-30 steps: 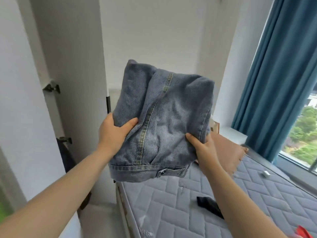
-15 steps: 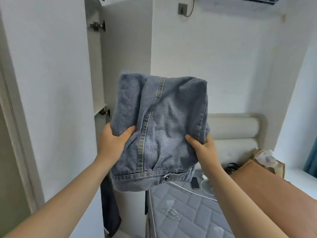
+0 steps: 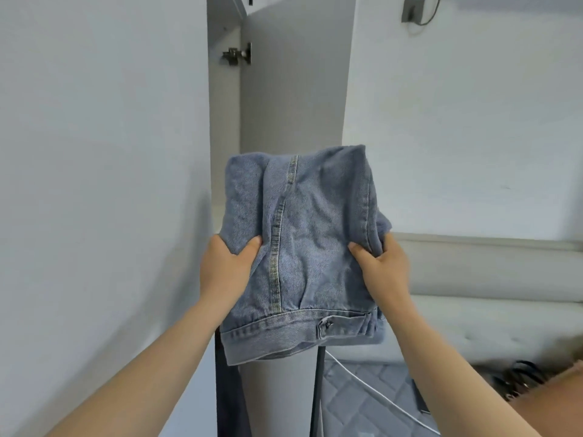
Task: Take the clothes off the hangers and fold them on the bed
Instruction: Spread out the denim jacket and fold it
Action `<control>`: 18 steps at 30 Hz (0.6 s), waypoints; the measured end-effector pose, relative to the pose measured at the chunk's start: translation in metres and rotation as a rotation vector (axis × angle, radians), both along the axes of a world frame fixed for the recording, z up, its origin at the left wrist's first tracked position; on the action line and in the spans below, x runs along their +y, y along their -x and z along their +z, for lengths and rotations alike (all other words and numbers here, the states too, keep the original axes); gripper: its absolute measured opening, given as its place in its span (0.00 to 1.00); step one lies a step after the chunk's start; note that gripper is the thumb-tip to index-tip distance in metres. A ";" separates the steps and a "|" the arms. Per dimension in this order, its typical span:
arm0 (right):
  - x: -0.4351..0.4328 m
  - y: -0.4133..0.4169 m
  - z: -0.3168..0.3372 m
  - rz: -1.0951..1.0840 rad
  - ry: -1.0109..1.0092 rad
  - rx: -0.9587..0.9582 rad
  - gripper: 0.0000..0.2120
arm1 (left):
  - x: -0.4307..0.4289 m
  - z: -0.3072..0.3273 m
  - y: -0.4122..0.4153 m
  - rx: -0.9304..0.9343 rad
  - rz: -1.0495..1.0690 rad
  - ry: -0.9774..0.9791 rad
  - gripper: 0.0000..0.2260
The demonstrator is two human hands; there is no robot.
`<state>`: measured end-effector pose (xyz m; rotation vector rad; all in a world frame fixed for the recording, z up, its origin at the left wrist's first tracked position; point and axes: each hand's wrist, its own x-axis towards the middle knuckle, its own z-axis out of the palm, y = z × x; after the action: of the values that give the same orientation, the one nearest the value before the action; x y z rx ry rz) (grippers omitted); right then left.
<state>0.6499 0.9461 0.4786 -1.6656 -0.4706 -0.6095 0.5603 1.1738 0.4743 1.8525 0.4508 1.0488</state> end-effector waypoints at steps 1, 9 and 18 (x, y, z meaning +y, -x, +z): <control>0.009 -0.012 0.002 -0.025 0.026 -0.008 0.09 | 0.007 0.001 -0.012 0.008 0.003 -0.008 0.21; 0.074 -0.095 0.025 -0.106 0.214 -0.091 0.09 | 0.046 0.013 -0.088 0.009 0.140 -0.040 0.15; 0.151 -0.179 0.047 -0.057 0.244 -0.125 0.09 | 0.069 0.034 -0.149 -0.043 0.244 -0.151 0.25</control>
<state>0.8286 1.0967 0.5251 -1.8842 -0.6092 -0.7233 0.7093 1.2431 0.5083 1.9374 0.5976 1.3152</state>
